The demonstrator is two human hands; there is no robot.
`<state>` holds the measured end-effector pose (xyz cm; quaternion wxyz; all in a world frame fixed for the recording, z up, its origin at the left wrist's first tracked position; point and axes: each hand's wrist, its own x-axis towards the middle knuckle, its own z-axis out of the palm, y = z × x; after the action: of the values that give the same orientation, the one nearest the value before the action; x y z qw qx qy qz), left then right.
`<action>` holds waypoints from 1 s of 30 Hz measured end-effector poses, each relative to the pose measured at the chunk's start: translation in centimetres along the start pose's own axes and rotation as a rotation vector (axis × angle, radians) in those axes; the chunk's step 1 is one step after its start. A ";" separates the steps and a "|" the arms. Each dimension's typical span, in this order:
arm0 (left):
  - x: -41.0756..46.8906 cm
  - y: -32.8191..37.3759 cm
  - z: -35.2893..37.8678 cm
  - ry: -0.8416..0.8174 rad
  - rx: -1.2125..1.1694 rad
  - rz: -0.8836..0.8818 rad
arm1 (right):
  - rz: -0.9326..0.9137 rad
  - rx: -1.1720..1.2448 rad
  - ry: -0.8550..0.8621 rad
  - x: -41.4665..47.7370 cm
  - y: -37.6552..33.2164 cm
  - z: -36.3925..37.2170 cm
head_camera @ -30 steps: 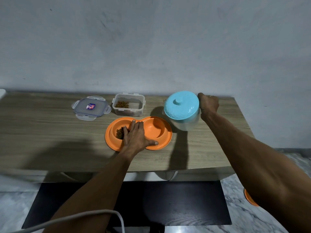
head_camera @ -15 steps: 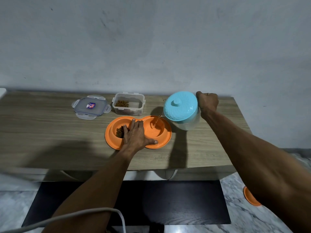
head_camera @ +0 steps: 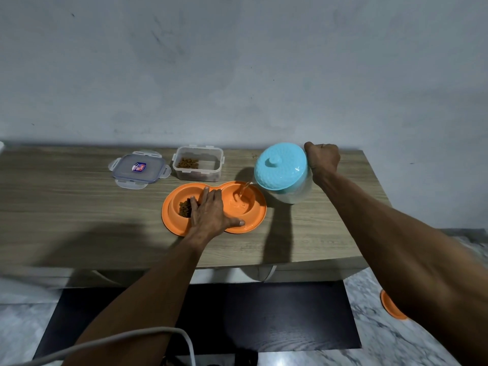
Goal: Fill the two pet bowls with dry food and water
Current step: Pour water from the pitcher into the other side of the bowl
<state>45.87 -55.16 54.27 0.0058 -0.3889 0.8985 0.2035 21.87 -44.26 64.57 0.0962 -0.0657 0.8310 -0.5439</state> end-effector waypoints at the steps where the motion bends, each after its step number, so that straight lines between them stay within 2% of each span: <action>1: 0.0 0.0 0.0 -0.002 0.000 -0.001 | 0.004 -0.003 -0.002 0.0 -0.1 0.0; 30: -0.1 0.1 0.0 -0.010 0.018 -0.005 | -0.028 -0.063 0.007 1.1 0.0 0.1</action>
<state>45.85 -55.05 54.37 0.0143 -0.3902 0.8993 0.1973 20.87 -44.60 64.44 0.0836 -0.0783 0.8472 -0.5188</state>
